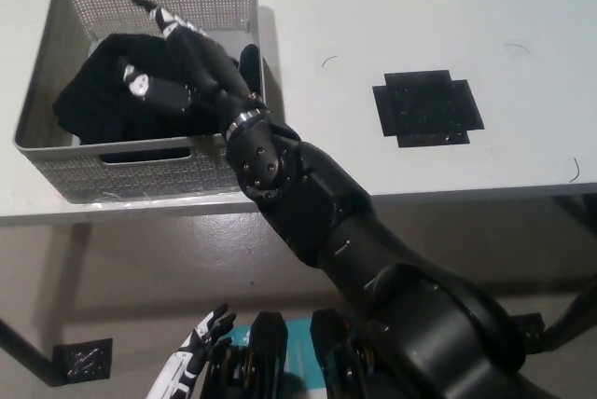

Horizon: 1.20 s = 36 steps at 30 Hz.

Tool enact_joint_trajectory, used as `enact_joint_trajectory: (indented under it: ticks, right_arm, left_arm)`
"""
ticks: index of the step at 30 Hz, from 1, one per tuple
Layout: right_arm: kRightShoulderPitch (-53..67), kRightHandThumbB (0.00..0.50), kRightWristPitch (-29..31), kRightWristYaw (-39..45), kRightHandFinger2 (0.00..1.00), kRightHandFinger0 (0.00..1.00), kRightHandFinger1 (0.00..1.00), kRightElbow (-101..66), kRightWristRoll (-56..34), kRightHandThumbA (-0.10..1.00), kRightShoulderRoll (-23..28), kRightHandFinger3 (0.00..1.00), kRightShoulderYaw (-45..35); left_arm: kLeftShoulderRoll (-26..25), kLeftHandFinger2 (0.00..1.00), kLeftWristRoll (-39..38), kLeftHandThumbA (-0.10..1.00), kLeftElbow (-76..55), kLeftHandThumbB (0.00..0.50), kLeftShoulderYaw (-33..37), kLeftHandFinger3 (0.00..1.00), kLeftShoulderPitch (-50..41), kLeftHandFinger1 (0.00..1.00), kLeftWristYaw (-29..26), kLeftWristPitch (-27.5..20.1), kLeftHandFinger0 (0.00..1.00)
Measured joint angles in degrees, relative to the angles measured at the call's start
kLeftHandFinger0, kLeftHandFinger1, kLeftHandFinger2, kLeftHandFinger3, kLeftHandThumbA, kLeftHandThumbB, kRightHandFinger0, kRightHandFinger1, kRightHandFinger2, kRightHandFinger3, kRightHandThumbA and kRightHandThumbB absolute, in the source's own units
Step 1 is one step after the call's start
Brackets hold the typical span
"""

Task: Use the right hand to pick up a t shirt on the right hand side and place it into a contianer on the left side

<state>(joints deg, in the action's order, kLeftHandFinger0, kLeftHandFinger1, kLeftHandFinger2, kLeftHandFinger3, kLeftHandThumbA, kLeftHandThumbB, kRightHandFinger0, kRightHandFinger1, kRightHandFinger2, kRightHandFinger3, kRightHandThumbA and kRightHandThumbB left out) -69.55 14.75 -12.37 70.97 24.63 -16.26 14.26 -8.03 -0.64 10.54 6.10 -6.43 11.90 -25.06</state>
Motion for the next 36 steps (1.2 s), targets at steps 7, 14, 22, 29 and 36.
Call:
enact_joint_trajectory:
  ticks: [7,14,22,29,36]
  right_arm:
    - [-1.25,0.500,-3.21,8.47,1.00,1.00,1.00,0.95,-1.65,0.60,0.43,1.00,0.00]
    - [-1.97,0.500,-5.27,12.73,1.00,1.00,1.00,-2.13,-1.09,0.88,2.39,1.00,3.43]
    - [-1.29,0.500,-9.13,13.51,1.00,1.00,1.00,-18.29,1.21,0.91,9.01,1.00,5.84]
    - [1.73,0.500,-13.26,15.54,1.00,1.00,1.00,-32.71,2.55,0.92,13.61,1.00,6.18]
    - [9.11,0.500,-14.44,17.80,1.00,1.00,1.00,-49.14,2.85,0.90,18.77,1.00,6.03]
  left_arm:
    - [0.01,1.00,0.07,1.00,-0.93,0.409,0.05,1.00,0.03,1.00,-0.01,0.36,1.00]
    - [-0.04,1.00,0.26,1.00,-0.89,0.420,-0.04,1.00,0.10,1.00,-0.03,0.39,1.00]
    - [-0.13,1.00,0.04,0.98,-0.81,0.358,-0.21,1.00,0.15,1.00,-0.01,0.33,1.00]
    - [-0.21,1.00,-0.38,1.00,-0.40,0.328,-0.28,1.00,0.18,1.00,0.00,0.15,1.00]
    - [-0.22,1.00,-0.38,1.00,0.10,0.348,-0.38,1.00,0.20,1.00,-0.01,0.14,1.00]
